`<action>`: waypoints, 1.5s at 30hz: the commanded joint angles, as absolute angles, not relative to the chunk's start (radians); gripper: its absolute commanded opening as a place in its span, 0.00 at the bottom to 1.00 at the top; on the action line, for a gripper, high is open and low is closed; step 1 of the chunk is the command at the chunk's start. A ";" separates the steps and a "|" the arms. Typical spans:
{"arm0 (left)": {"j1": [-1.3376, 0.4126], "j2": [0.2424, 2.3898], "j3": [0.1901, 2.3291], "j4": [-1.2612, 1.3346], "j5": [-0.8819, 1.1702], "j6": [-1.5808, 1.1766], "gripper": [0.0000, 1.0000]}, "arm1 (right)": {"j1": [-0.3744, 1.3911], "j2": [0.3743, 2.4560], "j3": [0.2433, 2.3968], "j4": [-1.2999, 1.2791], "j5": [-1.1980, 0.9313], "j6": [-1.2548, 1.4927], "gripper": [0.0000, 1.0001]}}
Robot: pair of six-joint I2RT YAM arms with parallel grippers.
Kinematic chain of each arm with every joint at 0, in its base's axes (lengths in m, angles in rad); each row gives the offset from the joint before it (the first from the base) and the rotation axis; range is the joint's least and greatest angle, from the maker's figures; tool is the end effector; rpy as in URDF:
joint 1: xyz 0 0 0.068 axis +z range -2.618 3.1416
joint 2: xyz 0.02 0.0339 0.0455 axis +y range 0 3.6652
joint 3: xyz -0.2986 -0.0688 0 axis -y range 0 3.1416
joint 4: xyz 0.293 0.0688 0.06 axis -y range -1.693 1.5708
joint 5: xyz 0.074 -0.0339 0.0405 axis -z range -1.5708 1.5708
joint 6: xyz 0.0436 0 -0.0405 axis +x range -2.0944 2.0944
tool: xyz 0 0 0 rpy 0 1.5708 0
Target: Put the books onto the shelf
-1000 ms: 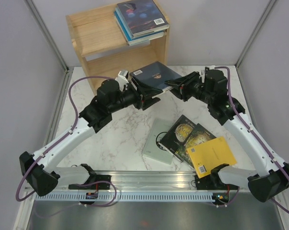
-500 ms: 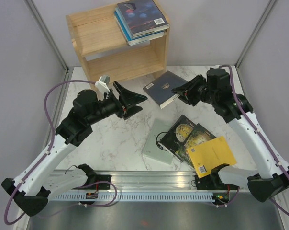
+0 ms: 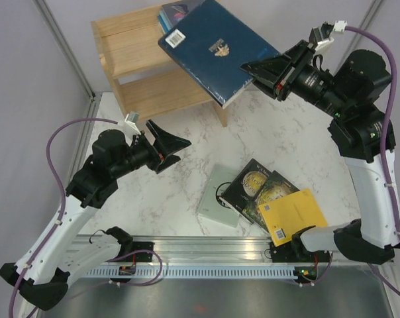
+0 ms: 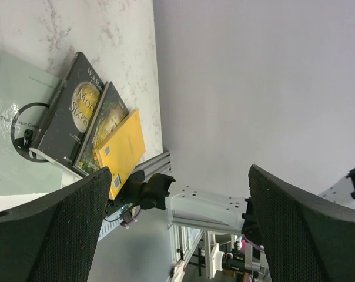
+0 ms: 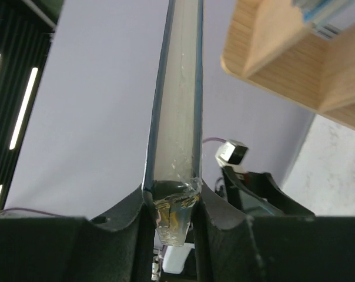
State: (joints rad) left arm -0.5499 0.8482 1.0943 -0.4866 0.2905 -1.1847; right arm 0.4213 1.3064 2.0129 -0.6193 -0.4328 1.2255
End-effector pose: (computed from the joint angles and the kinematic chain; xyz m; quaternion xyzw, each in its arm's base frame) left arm 0.1678 -0.1175 0.4395 -0.1581 0.7675 -0.5394 0.3082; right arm 0.2107 0.1144 0.6475 0.1126 0.6692 0.6267 0.3830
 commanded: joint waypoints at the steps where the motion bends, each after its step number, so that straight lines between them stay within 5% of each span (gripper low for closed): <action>1: -0.543 0.862 1.098 -0.503 0.302 -1.132 1.00 | 0.417 1.405 2.161 -0.393 -0.460 1.295 0.00; 18: -0.543 0.778 1.100 -0.547 0.305 -1.146 0.96 | 0.351 1.850 2.459 -0.104 -0.144 1.442 0.00; 45: -0.543 0.609 1.187 -0.824 0.091 -1.094 1.00 | 0.436 1.917 2.319 0.095 -0.048 1.563 0.00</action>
